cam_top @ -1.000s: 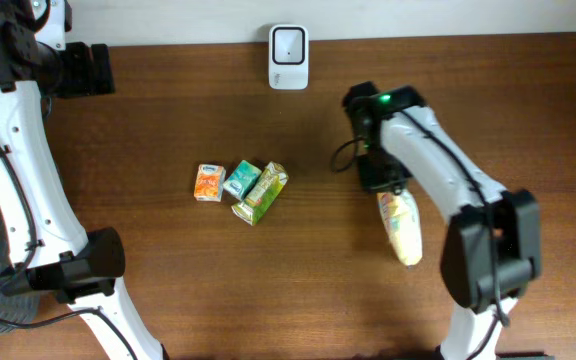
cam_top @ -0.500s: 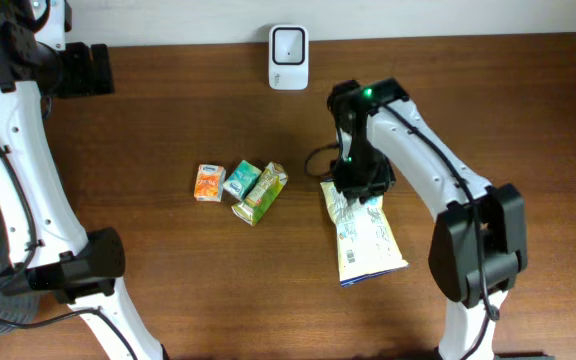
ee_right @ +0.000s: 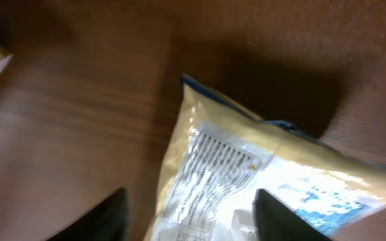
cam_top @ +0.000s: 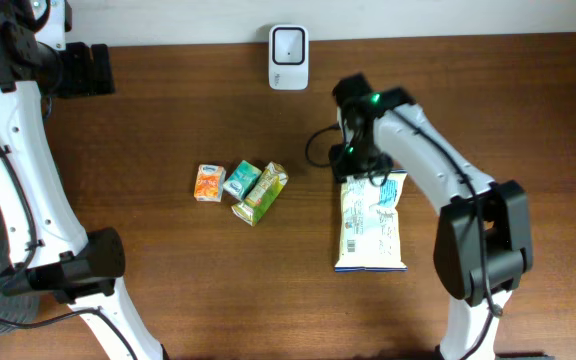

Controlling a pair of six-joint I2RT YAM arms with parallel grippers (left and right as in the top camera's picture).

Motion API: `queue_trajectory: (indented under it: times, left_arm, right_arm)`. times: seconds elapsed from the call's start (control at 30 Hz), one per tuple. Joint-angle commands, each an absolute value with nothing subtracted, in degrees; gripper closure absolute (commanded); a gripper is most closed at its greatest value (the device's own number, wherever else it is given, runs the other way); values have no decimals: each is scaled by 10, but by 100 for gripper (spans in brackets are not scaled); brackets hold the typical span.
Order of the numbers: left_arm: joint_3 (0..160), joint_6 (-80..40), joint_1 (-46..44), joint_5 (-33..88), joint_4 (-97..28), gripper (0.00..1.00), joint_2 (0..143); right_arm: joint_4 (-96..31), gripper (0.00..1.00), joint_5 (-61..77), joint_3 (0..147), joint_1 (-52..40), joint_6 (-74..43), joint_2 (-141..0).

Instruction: Scan the item barcode

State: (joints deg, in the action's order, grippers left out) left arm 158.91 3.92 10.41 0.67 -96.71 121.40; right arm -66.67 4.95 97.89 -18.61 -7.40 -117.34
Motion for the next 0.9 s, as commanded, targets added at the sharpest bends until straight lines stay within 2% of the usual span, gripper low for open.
queue_trajectory:
  times: [0.0,0.13,0.27,0.43,0.47,0.53,0.6,0.67,0.8,0.87]
  left_arm:
    - [1593,48,105,13,-967,1,1213]
    - [1593,48,105,13,-967,1,1213]
    - [1593,48,105,13,-967,1,1213]
    - [1593,48,105,13,-967,1,1213]
    - [1593,48,105,13,-967,1,1213]
    - [1593,48,106,13,-967,1,1213]
    - [1593,48,105,13,-967,1,1213]
    - [1593,48,105,13,-967,1,1213]
    - [1593,48,105,13,-967,1,1213]
    - [1593,48,105,13,-967,1,1213]
  right_arm:
    - [-674,34,186,1007,-173,11,-1178]
    - [-682,35,203,992,-229,13,-1233]
    - [-684,35,140,972,-212,11,-1248]
    - [-682,36,90,972,-83,-9,-1248]
    - [-683,36,100,972,-58,-9,-1248]
    - [-730,36,202,1020,1,44,-1247]
    - [-812,27,256,1095,57,126,-1247]
    - [-862,9,257,1097,112,228,-1252]
    - [-864,5,327,981,143,372,-1267]
    - [-848,5,345,938,138,397,-1267]
